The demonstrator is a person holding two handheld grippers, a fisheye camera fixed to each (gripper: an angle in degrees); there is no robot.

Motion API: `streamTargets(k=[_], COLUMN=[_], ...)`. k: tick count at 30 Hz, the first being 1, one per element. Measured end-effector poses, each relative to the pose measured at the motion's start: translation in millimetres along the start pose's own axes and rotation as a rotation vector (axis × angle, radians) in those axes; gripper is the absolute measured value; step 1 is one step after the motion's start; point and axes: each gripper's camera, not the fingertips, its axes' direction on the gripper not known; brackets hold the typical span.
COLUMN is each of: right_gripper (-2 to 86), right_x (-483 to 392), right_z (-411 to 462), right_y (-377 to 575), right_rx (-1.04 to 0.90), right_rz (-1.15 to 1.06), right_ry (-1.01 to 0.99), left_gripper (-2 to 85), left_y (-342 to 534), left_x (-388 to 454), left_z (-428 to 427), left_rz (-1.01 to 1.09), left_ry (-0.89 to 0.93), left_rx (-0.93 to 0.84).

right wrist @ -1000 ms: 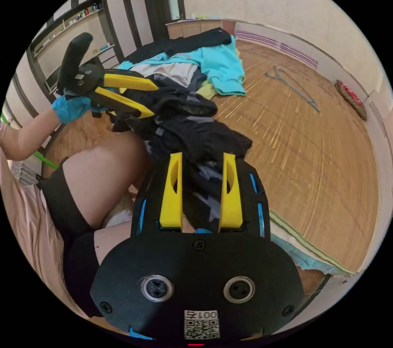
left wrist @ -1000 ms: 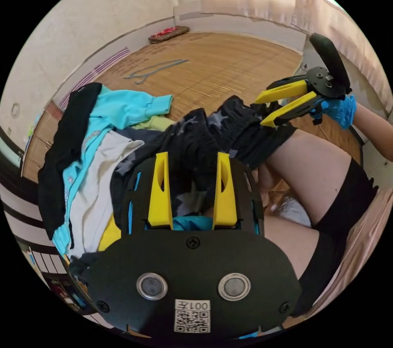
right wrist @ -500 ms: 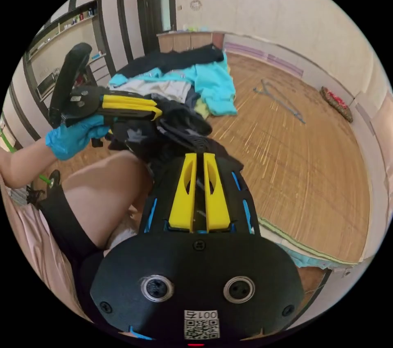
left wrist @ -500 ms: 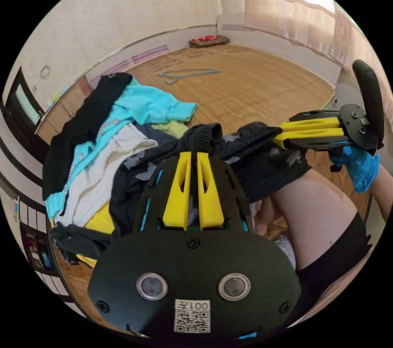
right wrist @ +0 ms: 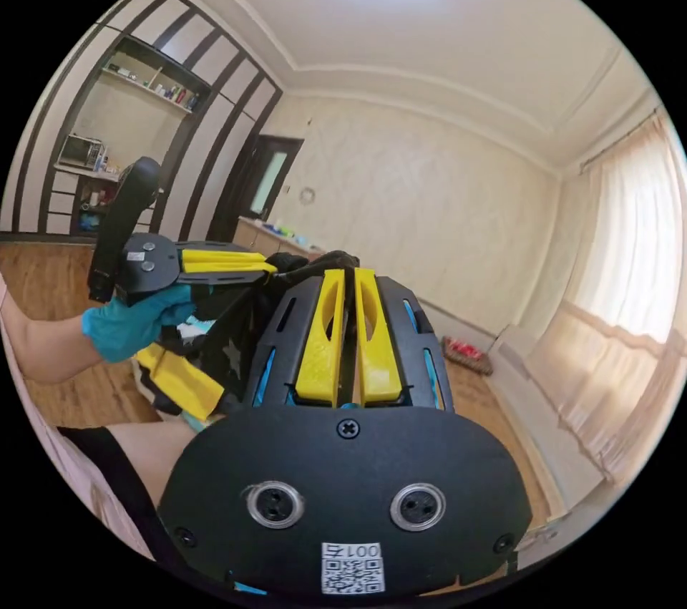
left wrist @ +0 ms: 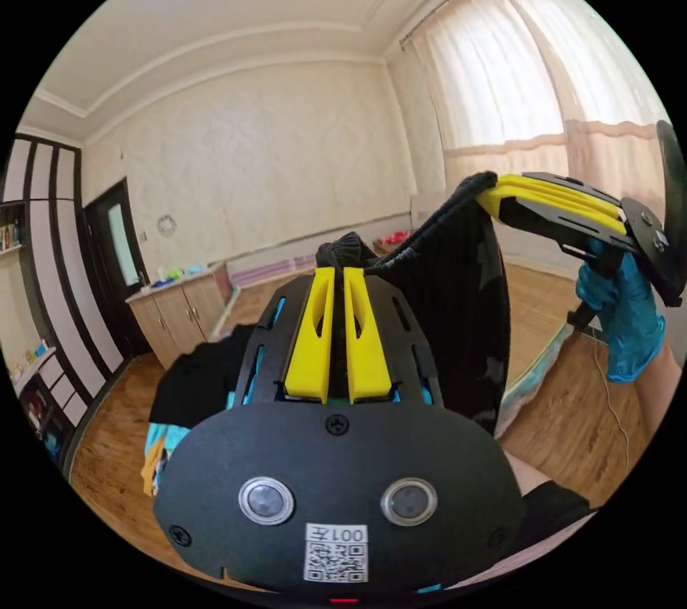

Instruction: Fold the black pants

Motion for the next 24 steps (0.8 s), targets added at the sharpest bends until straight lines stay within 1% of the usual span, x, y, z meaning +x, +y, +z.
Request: streamTargets(k=[5,9,16,20,24], right_gripper=[2.1,2.1,2.0,2.1,2.1], right_x=[-1.3,-9.8,-46.1,-76.6,-101.7], right_z=[-38.4,-44.5,-32.3,-15.9,6.0], right_y=[-51.7,-83.0,-136.8,-165.3,-191.2], right_rx=[0.131,0.21,0.304,0.345,0.404], right_rz=[-0.052,-0.049,-0.029,-0.024,0.019], right_ry=[0.044,0.004,-0.081,-0.119,-0.172], left_gripper=[-1.2,-1.2,-1.2,-1.3,-1.3], left_y=[-33.9,-46.9,-47.7,-45.6,-57.1], left_x=[-10.4,-31.0,-62.4,-95.2,-134.5], left_z=[-83.7,-131.6,-191.4,-219.0,-234.5], left_rz=[-0.03,-0.073,-0.085,-0.145,-0.186], left_ry=[-0.065,-0.139,-0.277,-0.354,-0.43], left_rx=[0.12,0.158,0.19,0.228,0.223])
